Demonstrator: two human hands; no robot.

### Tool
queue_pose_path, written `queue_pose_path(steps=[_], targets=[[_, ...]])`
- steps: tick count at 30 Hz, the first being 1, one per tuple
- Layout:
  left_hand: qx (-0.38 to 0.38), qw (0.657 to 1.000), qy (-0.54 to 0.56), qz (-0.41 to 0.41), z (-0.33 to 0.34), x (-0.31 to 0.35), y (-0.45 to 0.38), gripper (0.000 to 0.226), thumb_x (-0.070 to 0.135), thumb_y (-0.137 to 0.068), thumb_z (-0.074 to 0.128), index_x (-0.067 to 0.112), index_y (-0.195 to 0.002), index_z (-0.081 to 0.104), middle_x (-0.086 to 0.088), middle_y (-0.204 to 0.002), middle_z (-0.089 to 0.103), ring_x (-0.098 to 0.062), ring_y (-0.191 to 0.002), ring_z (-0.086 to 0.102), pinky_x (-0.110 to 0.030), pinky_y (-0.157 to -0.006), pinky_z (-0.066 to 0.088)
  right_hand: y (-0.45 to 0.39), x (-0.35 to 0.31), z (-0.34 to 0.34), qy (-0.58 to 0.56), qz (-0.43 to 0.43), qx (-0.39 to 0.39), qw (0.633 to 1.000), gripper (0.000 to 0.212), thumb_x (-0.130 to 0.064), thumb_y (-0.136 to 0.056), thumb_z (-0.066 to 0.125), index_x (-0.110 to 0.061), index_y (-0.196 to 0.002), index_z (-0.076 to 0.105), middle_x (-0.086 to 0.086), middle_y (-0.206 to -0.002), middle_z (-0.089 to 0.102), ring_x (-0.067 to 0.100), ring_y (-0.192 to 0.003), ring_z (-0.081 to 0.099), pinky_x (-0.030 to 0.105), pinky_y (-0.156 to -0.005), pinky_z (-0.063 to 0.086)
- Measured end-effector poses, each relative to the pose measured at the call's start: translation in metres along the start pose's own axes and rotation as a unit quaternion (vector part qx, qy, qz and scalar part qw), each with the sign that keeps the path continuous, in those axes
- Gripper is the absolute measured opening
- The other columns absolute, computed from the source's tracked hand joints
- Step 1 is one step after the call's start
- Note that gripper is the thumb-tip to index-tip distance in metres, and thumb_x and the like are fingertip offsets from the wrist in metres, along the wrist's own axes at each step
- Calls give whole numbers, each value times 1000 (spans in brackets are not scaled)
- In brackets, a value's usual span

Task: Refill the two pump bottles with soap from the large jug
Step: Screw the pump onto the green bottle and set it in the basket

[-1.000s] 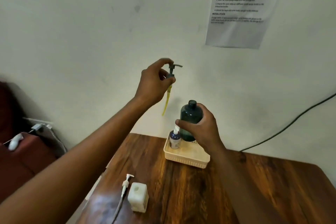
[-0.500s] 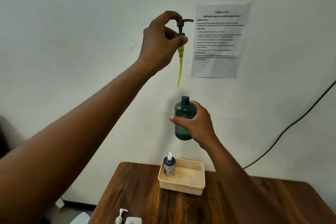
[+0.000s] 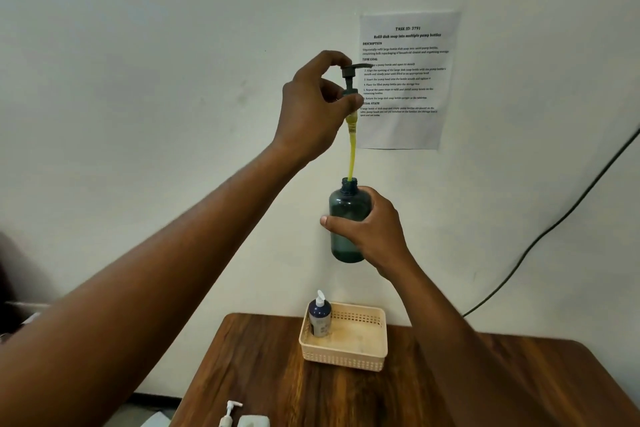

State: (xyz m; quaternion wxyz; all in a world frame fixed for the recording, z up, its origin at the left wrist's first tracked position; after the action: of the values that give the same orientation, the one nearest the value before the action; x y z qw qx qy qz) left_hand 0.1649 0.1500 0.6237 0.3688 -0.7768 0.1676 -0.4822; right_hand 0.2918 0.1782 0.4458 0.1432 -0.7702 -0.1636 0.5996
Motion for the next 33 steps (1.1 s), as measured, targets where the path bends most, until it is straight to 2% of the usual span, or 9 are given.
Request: queue_pose_path(steps=[2,5,8,10,13,18,27,30,33], targets=[[-4,1000,1,-2,3,-4,8,42,13,-90,81,22,-127,64,-10,-89,77,-14,-81,74,-17,-77,60,1,-2,-2,2,-2,3,1000,63,-41,-73,91,-37,-123,53,-19,-111,59,5,-95,59,12,-72,47],[-22,1000,6,-15,10,-11,24,41,13,-90,81,22,-126,65,-6,-87,76,-12,-80,74,-17,-78,60,0,-6,-6,11,-2,10,1000,62,-42,-75,90,-36,-124,52,-14,-115,59,11,-97,61,17,-76,49],[-42,998,12,-36,16,-18,42,44,13,-89,82,23,-129,64,1,-86,75,1,-74,71,-8,-71,54,-2,-11,-10,23,6,23,999,65,-45,-76,88,-31,-129,54,-10,-120,58,15,-105,59,25,-83,51],[-49,997,19,-49,17,-21,51,45,12,-90,81,23,-129,64,1,-88,75,-1,-75,72,-4,-69,52,-3,-14,-12,27,9,29,999,63,-46,-76,88,-32,-127,53,-11,-120,58,14,-106,58,21,-80,49],[-59,997,20,-55,18,-21,60,45,11,-90,81,24,-129,64,-1,-92,76,-11,-85,75,-8,-72,55,-4,-17,-14,34,6,29,999,60,-46,-76,88,-32,-124,53,-10,-119,59,14,-106,58,22,-80,48],[-76,996,6,-51,22,-21,71,47,12,-90,81,25,-132,63,-3,-99,77,-17,-93,76,-28,-85,64,-1,-22,-16,42,0,39,998,55,-44,-78,87,-35,-119,50,-12,-116,57,13,-105,58,23,-84,49],[-71,994,36,-71,24,-27,80,50,4,-86,83,27,-127,66,-4,-90,78,-14,-84,78,-31,-85,65,10,-20,-20,30,5,52,998,56,-37,-76,89,-28,-122,58,-9,-113,62,14,-102,59,12,-70,45],[-79,994,32,-70,26,-26,80,51,6,-89,80,29,-131,62,-4,-94,76,-14,-89,77,-31,-85,65,10,-22,-21,23,5,55,998,55,-36,-76,89,-28,-120,57,-9,-114,62,14,-102,59,12,-69,44],[-95,994,3,-54,24,-21,74,66,18,-90,81,34,-146,49,3,-106,73,-10,-102,72,-23,-86,61,8,-27,-25,28,-2,62,998,55,-39,-77,89,-32,-119,54,-12,-112,59,12,-99,57,11,-69,42]])
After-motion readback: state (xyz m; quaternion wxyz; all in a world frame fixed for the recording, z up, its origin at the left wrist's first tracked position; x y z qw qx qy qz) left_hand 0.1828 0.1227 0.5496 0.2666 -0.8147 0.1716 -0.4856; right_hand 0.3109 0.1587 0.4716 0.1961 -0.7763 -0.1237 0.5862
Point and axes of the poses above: each hand's wrist, its own y-axis away from the middle knuckle, its own z-axis out of the palm, x = y × z, the point moved 5 cm from there along -y, towards the middle knuckle
